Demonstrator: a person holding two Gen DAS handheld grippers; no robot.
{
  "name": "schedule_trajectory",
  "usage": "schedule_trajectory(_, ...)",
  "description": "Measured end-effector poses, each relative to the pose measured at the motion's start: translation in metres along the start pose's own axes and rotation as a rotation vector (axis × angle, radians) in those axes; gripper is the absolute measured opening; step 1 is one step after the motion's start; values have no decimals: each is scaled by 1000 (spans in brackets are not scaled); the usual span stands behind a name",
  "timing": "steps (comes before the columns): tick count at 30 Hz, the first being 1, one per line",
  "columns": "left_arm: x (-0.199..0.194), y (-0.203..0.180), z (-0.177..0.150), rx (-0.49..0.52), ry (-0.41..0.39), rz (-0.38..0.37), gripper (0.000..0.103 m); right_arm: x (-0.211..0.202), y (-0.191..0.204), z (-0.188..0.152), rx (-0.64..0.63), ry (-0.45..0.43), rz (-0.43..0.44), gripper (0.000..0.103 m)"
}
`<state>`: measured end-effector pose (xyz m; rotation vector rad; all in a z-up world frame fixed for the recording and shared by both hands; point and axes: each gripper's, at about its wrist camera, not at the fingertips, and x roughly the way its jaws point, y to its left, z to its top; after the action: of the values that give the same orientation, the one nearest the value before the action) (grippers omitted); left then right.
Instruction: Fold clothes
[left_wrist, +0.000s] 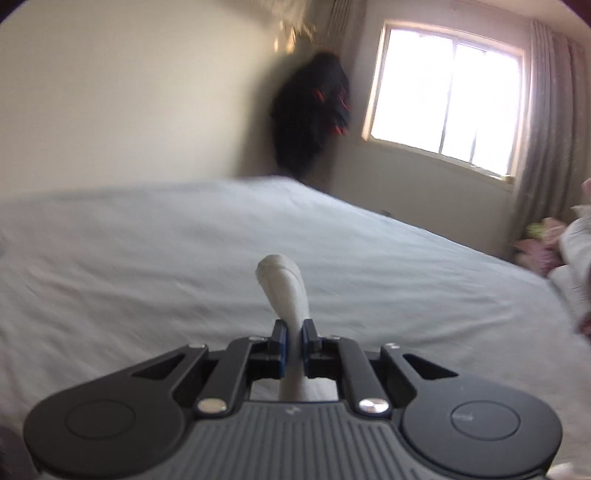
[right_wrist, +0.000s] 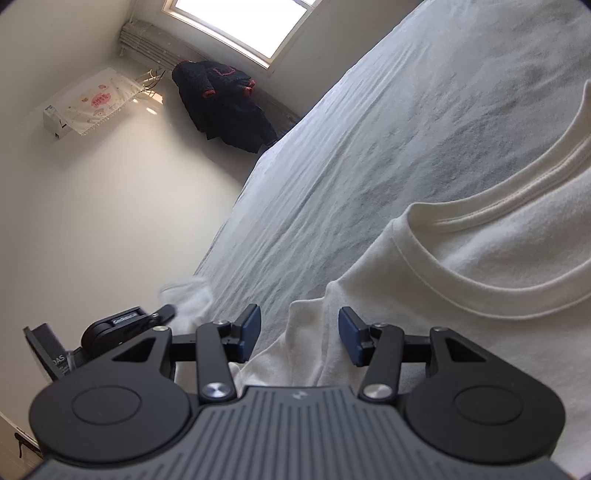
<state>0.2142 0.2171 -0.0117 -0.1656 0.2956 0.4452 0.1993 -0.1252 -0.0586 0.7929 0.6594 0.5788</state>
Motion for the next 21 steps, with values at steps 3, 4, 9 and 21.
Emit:
schedule_trajectory(3,-6,5,-6,91,-57,141,8,1,0,0,-8,0,-3,52)
schedule_trajectory(4,-6,8,-8,102,-58,186,8,1,0,1,-9,0,-4,52)
schedule_trajectory(9,1,29,-21,72,-2,376,9,1,0,0,-24,-1,-10,52)
schedule_trajectory(21,13,50,-46,60,231,542,11,6,6,-8,-128,2,-60,52)
